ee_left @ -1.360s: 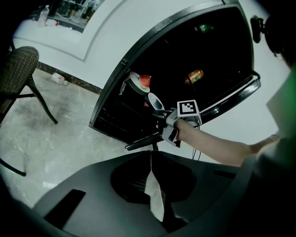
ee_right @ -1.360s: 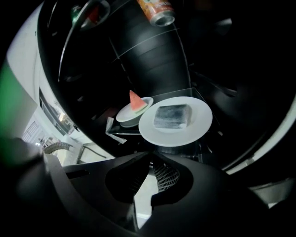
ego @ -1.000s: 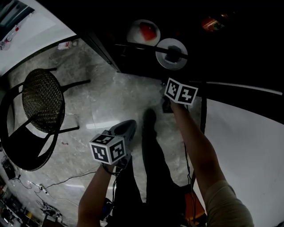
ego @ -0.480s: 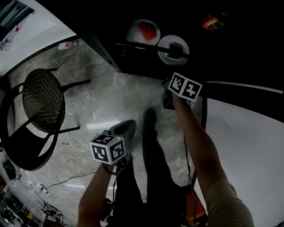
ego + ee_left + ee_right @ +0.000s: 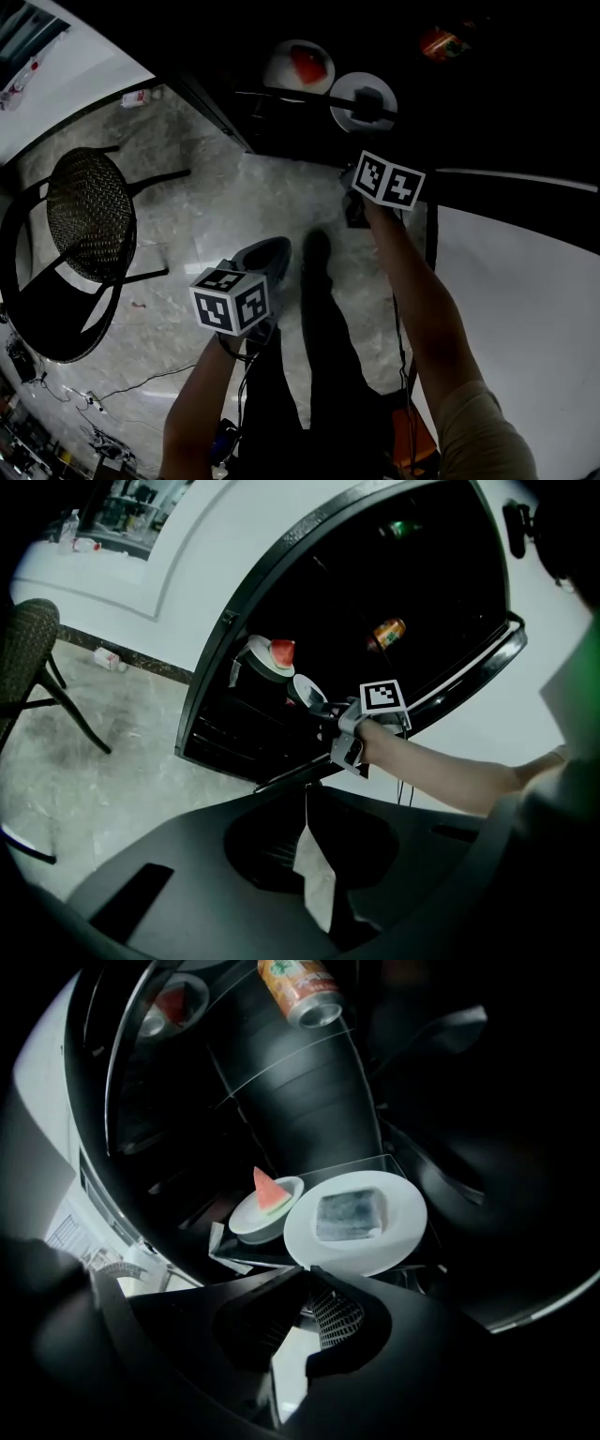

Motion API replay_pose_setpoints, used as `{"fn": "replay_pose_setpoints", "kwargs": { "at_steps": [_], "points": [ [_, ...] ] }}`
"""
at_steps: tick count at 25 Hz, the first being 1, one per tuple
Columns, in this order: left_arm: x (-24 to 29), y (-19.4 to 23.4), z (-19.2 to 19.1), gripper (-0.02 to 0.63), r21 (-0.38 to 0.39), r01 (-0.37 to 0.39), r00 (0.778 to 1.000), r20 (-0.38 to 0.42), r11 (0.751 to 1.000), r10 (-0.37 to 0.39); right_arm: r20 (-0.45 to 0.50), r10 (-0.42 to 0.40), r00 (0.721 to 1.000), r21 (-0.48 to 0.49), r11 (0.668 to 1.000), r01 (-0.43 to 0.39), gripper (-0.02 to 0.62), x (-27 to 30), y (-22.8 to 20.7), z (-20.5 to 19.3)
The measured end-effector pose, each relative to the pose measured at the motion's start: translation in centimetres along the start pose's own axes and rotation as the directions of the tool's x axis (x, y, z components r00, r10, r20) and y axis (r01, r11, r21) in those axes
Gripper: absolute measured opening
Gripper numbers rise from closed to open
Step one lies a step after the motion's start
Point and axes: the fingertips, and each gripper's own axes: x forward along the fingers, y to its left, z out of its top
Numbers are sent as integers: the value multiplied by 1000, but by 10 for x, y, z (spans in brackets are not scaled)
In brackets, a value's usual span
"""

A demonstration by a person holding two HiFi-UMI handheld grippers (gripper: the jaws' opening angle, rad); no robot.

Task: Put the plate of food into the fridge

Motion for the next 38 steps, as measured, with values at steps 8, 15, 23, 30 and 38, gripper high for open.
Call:
{"fn": "replay_pose_setpoints", "kwargs": {
  "at_steps": [8, 15, 23, 30, 38],
  "points": [
    [3, -2, 10, 12, 18, 4, 1000, 13, 1000, -4, -8, -13, 1000, -37, 999, 13, 34, 4, -3, 5],
    [9, -5, 16, 12, 37, 13, 1000, 3, 999, -13, 5, -26, 1000, -57, 998, 27, 34, 6, -7, 10],
    [9, 0, 23, 12, 36, 11, 1000, 14, 999, -12, 7, -35, 999, -63, 997, 36, 34, 12, -9, 14],
    [8, -2, 26, 12, 47, 11, 1000, 14, 999, -11, 16, -39, 999, -57, 998, 40, 34, 15, -9, 20],
    [13, -7, 24, 12, 47, 18, 1000, 17, 999, -19, 6, -32, 999, -96, 995, 33, 32, 20, -5, 23]
  ]
}}
